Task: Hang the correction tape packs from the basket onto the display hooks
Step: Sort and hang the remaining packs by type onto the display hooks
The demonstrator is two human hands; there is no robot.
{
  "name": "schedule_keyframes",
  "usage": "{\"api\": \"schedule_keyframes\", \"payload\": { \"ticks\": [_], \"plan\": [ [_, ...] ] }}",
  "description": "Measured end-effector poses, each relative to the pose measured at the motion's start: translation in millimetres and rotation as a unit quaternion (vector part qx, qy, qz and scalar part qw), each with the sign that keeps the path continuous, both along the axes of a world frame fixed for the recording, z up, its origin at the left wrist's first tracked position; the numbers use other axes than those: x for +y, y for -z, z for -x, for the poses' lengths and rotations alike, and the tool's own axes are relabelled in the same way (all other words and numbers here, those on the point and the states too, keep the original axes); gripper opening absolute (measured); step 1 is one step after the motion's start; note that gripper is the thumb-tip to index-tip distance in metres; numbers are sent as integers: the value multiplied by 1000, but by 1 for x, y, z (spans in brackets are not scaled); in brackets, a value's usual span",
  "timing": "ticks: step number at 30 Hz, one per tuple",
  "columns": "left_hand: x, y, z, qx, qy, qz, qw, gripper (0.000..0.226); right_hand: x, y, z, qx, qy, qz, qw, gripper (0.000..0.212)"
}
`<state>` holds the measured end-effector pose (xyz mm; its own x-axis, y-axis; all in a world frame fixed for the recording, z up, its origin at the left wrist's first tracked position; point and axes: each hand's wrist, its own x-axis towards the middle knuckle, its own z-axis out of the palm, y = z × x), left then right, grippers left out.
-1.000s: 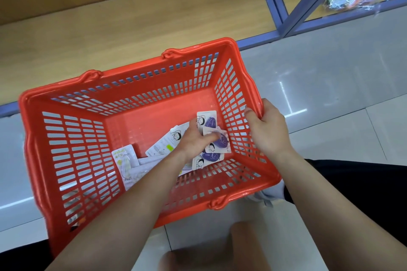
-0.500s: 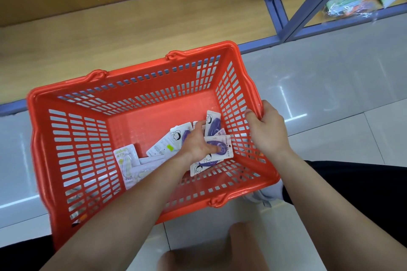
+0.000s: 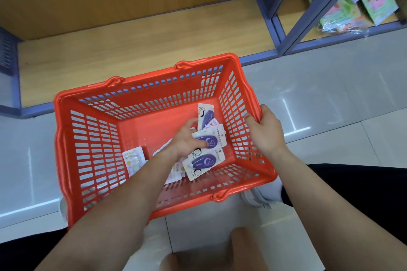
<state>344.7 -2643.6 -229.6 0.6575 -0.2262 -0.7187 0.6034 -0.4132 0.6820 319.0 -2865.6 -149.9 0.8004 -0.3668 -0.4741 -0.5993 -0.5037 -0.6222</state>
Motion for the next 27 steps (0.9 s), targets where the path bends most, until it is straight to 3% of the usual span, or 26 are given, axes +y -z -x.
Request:
{"api": "schedule_keyframes", "payload": {
  "ticks": [5,7,9,11,15,18,20,25,27],
  "plan": [
    [33,-46,-3,-16,-46,32,998,75,11,-31,-1,-126,-1,74,989,46],
    [43,-70,1,-32,-62,41,997,74,20,-48,-6,-187,-20,102,977,41],
    [52,-95,7,-48,-87,70,993,72,35,-62,-11,-216,-41,64,973,34],
    [62,-121,13,-67,-128,101,984,69,55,-65,-11,-191,-81,4,978,35],
    [79,-157,29,-82,-212,168,959,72,93,-65,0,-63,-120,-169,976,61],
    [87,-171,44,-71,-251,207,943,78,112,-76,4,-34,-109,-310,944,29],
    [90,-174,53,-73,-271,227,933,77,119,-82,8,-40,-118,-352,928,24],
    [87,-172,62,-90,-263,224,934,83,126,-85,15,-36,-98,-391,915,36],
    [86,-172,60,-90,-266,226,933,75,123,-83,14,-40,-100,-393,913,35]
  ]
}}
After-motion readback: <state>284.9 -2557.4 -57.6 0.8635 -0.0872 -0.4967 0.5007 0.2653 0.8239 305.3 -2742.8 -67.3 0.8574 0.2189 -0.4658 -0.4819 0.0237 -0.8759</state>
